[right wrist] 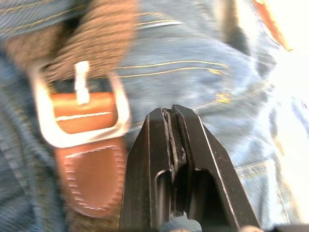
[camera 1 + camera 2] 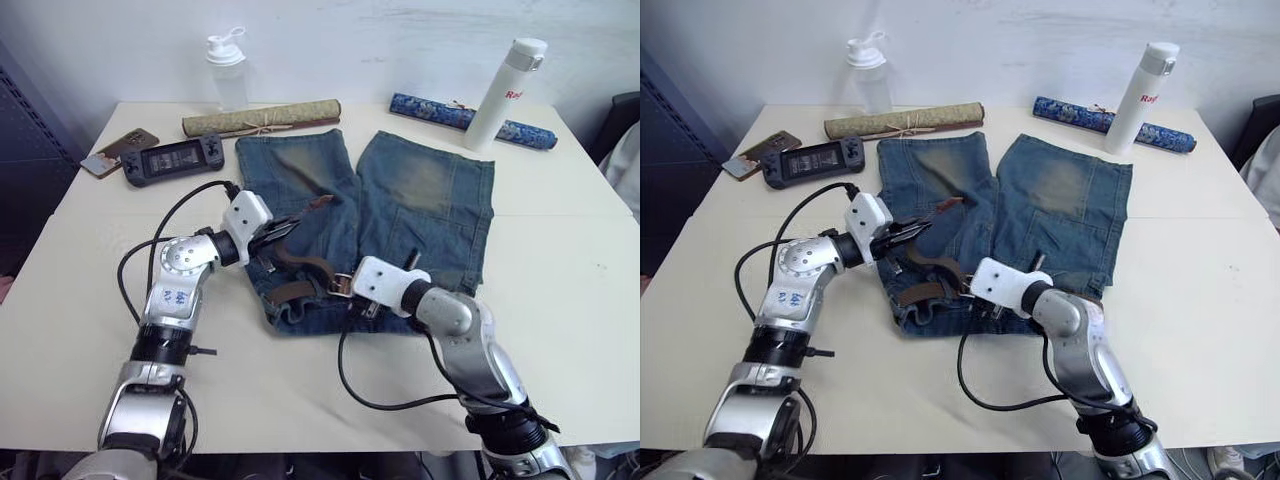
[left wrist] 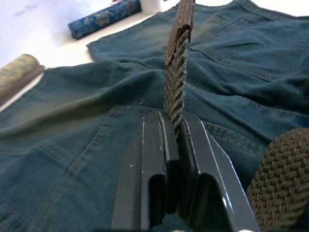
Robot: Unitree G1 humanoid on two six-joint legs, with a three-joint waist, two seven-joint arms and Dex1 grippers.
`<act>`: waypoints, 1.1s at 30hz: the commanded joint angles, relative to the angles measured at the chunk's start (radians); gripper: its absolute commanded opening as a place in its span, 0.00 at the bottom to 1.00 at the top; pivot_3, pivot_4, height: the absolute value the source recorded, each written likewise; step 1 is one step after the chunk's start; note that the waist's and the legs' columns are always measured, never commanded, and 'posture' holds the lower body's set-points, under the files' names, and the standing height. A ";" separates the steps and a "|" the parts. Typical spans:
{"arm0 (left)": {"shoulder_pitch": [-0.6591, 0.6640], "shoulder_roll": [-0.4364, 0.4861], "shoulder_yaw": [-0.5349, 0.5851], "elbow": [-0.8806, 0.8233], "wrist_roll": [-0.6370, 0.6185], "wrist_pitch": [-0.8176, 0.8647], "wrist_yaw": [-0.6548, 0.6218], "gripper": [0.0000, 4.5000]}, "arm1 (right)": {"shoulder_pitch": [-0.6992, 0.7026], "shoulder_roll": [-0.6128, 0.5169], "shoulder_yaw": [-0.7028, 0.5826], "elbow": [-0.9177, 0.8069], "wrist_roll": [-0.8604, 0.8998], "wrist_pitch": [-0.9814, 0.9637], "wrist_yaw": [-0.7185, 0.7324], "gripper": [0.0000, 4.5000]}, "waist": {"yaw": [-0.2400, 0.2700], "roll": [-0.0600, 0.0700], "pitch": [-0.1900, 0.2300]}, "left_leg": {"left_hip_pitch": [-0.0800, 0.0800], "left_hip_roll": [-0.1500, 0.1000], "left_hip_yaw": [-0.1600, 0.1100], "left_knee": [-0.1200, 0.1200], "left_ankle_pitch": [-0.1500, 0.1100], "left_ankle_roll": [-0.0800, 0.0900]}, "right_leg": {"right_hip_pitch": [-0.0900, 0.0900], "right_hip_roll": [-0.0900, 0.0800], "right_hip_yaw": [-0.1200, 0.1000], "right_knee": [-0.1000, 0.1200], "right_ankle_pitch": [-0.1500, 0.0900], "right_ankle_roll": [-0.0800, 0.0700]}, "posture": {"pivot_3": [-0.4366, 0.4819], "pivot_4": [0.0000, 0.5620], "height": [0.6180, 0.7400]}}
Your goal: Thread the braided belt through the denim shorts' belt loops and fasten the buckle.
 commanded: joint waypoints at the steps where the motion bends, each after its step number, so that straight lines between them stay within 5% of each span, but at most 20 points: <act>1: 0.044 0.052 -0.021 -0.134 0.035 -0.009 0.016 0.00 | -0.004 0.001 -0.065 -0.136 0.091 0.094 0.037 0.02 | -0.006 0.000 0.000 | 0.000 0.000 0.000 -0.001 0.000 0.000 | 0.000 0.000 0.000 0.000 0.000 0.000 | 0.48 0.27 0.82; 13: 0.171 0.154 -0.077 -0.241 0.095 -0.183 0.007 0.00 | 0.134 -0.043 -0.115 -0.437 0.350 0.316 0.075 0.02 | -0.010 0.001 0.001 | 0.000 0.001 0.003 -0.004 -0.001 0.001 | -0.003 -0.001 0.002 0.000 0.000 0.000 | 0.48 0.27 0.82; 17: 0.209 0.173 -0.081 -0.224 0.123 -0.261 0.018 0.00 | 0.179 -0.069 -0.059 -0.420 0.332 0.279 0.005 0.25 | -0.010 0.001 0.001 | 0.000 0.001 0.003 -0.004 -0.002 0.001 | -0.003 -0.002 0.002 -0.001 0.000 0.000 | 0.48 0.27 0.82; 21: 0.240 0.184 -0.084 -0.225 0.149 -0.306 0.044 0.00 | 0.213 -0.115 0.029 -0.379 0.250 0.196 -0.084 0.67 | -0.012 0.001 0.001 | 0.000 0.001 0.003 -0.004 -0.002 0.001 | -0.004 -0.002 0.002 -0.001 0.000 0.000 | 0.48 0.27 0.82; 24: 0.241 0.177 -0.082 -0.231 0.144 -0.294 0.050 0.00 | 0.219 -0.142 0.074 -0.348 0.197 0.117 -0.135 0.88 | -0.011 0.001 0.001 | 0.000 0.001 0.004 -0.004 -0.002 0.001 | -0.004 -0.002 0.002 -0.001 0.000 0.000 | 0.48 0.27 0.82; 33: 0.218 0.172 -0.080 -0.214 0.123 -0.264 0.056 0.00 | 0.223 -0.195 0.185 -0.209 0.096 -0.024 -0.198 0.88 | -0.010 0.001 0.001 | 0.000 0.001 0.004 -0.004 -0.002 0.001 | -0.004 -0.002 0.002 -0.001 0.000 0.000 | 0.48 0.27 0.82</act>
